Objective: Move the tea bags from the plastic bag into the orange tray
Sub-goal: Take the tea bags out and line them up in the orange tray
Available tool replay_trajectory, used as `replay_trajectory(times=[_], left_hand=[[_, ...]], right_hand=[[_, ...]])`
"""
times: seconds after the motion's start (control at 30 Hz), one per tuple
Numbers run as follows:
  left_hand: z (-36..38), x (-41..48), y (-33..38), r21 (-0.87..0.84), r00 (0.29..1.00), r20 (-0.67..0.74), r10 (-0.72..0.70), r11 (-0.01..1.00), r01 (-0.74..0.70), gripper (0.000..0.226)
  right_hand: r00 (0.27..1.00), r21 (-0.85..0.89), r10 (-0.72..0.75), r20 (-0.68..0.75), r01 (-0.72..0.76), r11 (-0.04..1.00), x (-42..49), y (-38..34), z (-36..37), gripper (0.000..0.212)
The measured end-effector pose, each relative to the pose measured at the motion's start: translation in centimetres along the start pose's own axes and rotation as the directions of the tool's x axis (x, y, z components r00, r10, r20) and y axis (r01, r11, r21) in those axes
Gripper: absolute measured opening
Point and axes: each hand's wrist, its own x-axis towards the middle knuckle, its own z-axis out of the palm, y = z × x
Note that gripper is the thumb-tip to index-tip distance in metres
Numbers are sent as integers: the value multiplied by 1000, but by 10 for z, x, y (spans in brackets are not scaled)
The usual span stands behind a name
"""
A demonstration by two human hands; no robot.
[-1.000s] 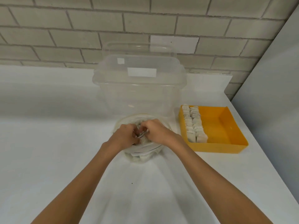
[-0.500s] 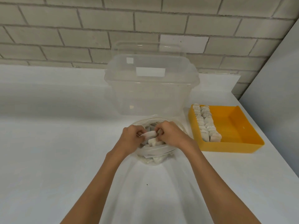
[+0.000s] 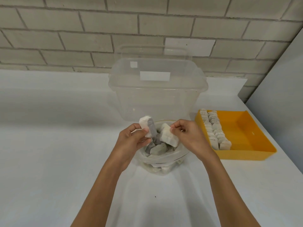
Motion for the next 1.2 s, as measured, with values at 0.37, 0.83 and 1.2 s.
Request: replay_trajectory(times=[0.37,0.83,1.2], left_hand=[[-1,2,-7,-60,995,-83,54,996,-59,8],[11,2,-10,119,984,-85,154,982,-144,14],[36,5,2,28,992,4,123,992,-123,12]], right_hand=[[990,293,134,46,-142,946,-11,-6,-5,5],[984,500,99,150,-162,851,-18,-16,-16,14],[994,390,64,84,-92,916,-18,-17,-38,18]])
